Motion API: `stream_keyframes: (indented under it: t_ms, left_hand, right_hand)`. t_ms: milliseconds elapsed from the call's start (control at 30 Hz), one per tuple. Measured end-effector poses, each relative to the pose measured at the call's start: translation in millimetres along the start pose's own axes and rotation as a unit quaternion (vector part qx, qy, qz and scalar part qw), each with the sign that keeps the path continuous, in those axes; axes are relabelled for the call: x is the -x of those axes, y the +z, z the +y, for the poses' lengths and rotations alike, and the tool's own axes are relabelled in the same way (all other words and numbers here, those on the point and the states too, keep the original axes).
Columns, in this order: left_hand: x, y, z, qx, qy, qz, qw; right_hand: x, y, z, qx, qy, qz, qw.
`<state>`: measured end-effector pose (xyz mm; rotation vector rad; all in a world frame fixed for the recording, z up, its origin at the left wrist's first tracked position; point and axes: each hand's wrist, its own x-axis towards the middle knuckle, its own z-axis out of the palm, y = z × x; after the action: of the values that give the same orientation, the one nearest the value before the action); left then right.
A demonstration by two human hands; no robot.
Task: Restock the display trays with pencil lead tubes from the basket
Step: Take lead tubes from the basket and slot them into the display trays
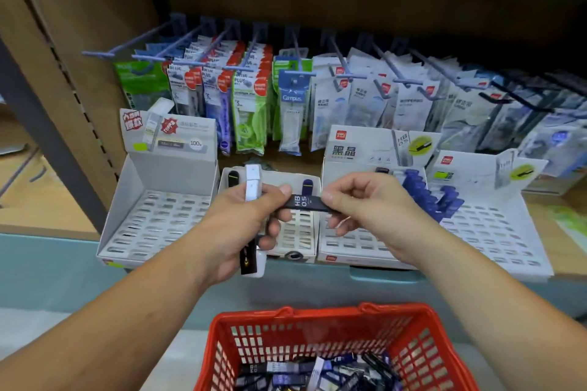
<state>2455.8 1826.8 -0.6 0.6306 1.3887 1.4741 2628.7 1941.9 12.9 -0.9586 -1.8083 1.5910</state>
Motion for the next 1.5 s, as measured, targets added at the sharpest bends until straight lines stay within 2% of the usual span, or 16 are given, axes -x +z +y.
stream_keyframes:
  t_ms: [100, 233, 367, 600, 700, 833, 1200, 1500]
  left_hand:
    - [-3, 11, -3, -0.037, 0.007, -0.007, 0.999]
    - [-6, 30, -7, -0.054, 0.008, -0.020, 0.998]
    - [-15, 43, -13, -0.042, -0.024, -0.010, 0.999]
    - [-26, 67, -19, -0.041, -0.075, -0.040, 0.995]
    - [-26, 76, -15, 0.000, -0.098, -0.059, 0.993]
    - [-29, 83, -14, -0.008, -0.125, -0.074, 0.989]
    - [-34, 81, -25, 0.007, -0.143, -0.085, 0.986]
    - [-25, 69, -26, -0.030, -0.095, -0.116, 0.988]
  right_hand:
    - [4, -3, 1, 0.082, -0.022, -0.062, 0.994]
    - [4, -12, -4, 0.149, -0.043, -0.051, 0.987]
    - [-2, -48, -5, 0.157, -0.057, 0.025, 0.986]
    - [-6, -84, -1, 0.115, -0.086, 0.125, 0.982]
    - [-14, -92, 5, 0.153, -0.109, 0.175, 0.966]
    - [-22, -95, 12, 0.205, -0.114, 0.205, 0.950]
    - [-33, -96, 21, 0.270, -0.108, 0.177, 0.940]
    - [-30, -90, 17, 0.379, -0.142, 0.170, 0.898]
